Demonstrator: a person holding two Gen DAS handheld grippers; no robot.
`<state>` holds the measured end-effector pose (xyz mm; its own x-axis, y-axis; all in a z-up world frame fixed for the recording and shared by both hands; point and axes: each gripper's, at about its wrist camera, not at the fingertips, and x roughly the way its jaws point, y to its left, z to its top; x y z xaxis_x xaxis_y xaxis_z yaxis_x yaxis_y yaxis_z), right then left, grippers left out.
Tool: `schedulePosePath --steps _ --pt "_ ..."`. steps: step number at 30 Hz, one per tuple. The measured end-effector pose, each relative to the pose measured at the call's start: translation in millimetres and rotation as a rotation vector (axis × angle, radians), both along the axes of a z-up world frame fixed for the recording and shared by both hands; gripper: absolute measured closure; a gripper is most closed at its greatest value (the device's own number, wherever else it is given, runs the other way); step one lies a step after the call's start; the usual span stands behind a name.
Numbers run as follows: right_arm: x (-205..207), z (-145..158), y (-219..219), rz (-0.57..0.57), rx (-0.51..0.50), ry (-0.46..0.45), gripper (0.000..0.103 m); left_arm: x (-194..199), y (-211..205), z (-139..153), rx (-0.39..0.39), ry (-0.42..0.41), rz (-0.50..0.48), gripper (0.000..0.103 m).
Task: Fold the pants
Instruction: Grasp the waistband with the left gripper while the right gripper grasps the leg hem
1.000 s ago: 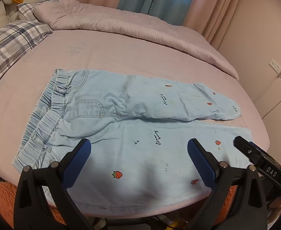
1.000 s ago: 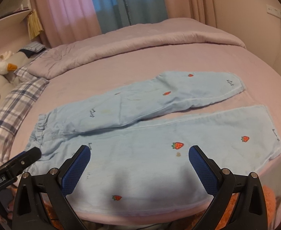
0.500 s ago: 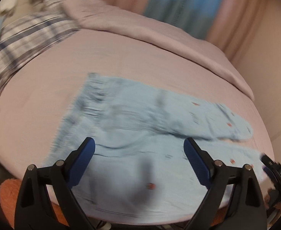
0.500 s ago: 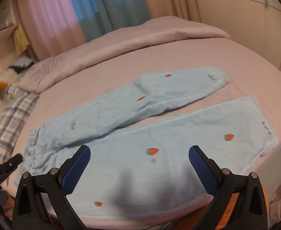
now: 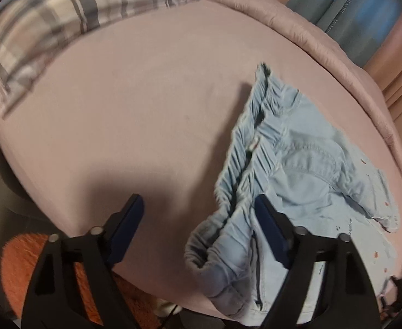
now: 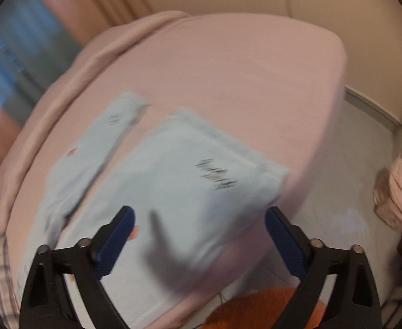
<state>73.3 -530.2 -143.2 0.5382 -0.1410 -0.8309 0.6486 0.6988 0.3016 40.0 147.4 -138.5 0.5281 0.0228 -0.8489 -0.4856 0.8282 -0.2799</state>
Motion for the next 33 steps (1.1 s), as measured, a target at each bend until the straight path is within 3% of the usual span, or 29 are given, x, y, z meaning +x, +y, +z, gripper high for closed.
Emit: schedulePosePath --steps 2,3,4,6,7,8,10,13,15,17,19,21,24,26,29,31,33 --pt "5 -7 -8 -0.017 0.007 0.024 0.019 0 1 -5 -0.065 -0.024 -0.008 0.046" --pt "8 -11 -11 -0.011 0.026 0.016 0.023 -1 1 -7 -0.094 -0.041 -0.013 0.062" --pt "12 -13 -11 -0.004 0.044 0.021 0.031 0 0 -9 -0.134 -0.053 -0.028 0.086" --pt "16 -6 -4 -0.006 -0.014 0.032 0.054 -1 -6 -4 -0.166 -0.074 -0.029 0.088" --pt "22 0 -3 0.011 -0.047 0.017 0.087 2 -9 6 -0.133 -0.089 -0.044 0.089" --pt "30 7 -3 0.033 -0.041 -0.002 0.095 4 -11 13 -0.121 -0.106 -0.059 0.089" --pt "49 28 -6 0.09 -0.017 -0.07 0.095 6 -11 36 -0.115 -0.165 -0.074 0.089" --pt "63 80 4 0.153 -0.089 -0.218 0.095 -4 -8 66 -0.073 -0.247 -0.054 0.089" --pt "58 107 7 0.156 -0.099 -0.305 0.095 -11 -11 69 -0.005 -0.238 -0.063 0.089" --pt "54 112 3 0.14 -0.102 -0.335 0.095 -14 -11 49 -0.007 -0.167 -0.075 0.089" --pt "56 94 -2 0.118 -0.091 -0.289 0.095 -14 -4 18 -0.052 -0.081 -0.063 0.087" --pt "67 59 -7 0.097 -0.068 -0.168 0.095 -16 -1 -4 -0.051 -0.035 -0.051 0.087" --pt "76 22 -6 0.084 -0.091 -0.022 0.095 -14 -2 -6 -0.036 -0.025 -0.048 0.086" --pt "83 17 -5 0.078 -0.099 -0.003 0.095 -14 -4 0 -0.039 -0.023 -0.04 0.087" --pt "85 32 -2 0.073 -0.127 -0.032 0.095 -16 -7 7 -0.004 -0.038 -0.054 0.087" --pt "73 38 5 0.08 -0.164 -0.03 0.095 -15 -8 -1 -0.003 -0.014 -0.051 0.086" --pt "63 24 -1 0.078 -0.164 -0.014 0.095 -11 -3 -8 -0.014 -0.002 -0.04 0.085"
